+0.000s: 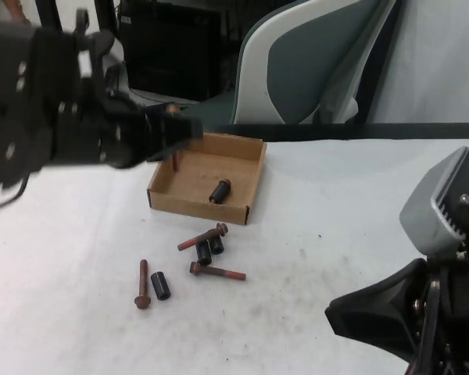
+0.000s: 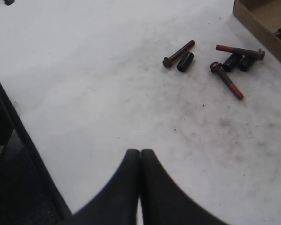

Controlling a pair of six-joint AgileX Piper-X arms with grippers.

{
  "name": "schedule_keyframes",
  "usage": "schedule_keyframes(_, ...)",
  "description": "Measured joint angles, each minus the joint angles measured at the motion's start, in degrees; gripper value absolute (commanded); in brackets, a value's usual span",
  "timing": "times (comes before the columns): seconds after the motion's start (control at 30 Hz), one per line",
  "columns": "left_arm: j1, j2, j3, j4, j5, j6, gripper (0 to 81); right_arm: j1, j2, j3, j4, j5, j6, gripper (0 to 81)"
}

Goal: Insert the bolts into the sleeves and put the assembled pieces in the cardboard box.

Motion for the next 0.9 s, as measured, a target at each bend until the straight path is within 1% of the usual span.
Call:
schedule_keyframes(0.13, 1.5, 6.2, -8.7, 6.8, -0.3, 2.6, 0.8, 0.0, 0.5, 0.0, 0.0, -2.6, 0.0, 0.4)
schedule_keyframes(0.3, 1.6, 15.2, -19.1, 15.0, -1.1, 6.1, 0.8, 0.0, 3.7, 0.0, 1.7, -6.6, 0.0, 0.4)
schedule_keyframes(0.37, 1.6, 20.7, -25.3, 19.5, -1.1, 7.1, 0.8, 0.0, 6.9, 0.0, 2.7, -9.2, 0.0, 0.4)
schedule_keyframes(0.43, 1.6, 24.4, -29.1, 22.2, -1.3, 7.6, 0.8, 0.0, 9.1, 0.0, 2.9, -10.8, 0.0, 0.4)
schedule_keyframes(0.67, 1.6, 34.0, -37.4, 25.8, -2.5, 8.5, 0.8, 0.0, 14.5, 0.0, 2.9, -16.0, 0.0, 0.4)
schedule_keyframes(0.73, 1.5, 37.0, -39.6, 26.0, -3.1, 8.7, 0.8, 0.0, 15.4, 0.0, 2.9, -16.7, 0.0, 0.4)
schedule_keyframes(0.9, 1.4, 40.0, -40.9, 26.1, -3.4, 8.7, 0.8, 0.0, 15.8, 0.0, 2.7, -17.2, 0.0, 0.4)
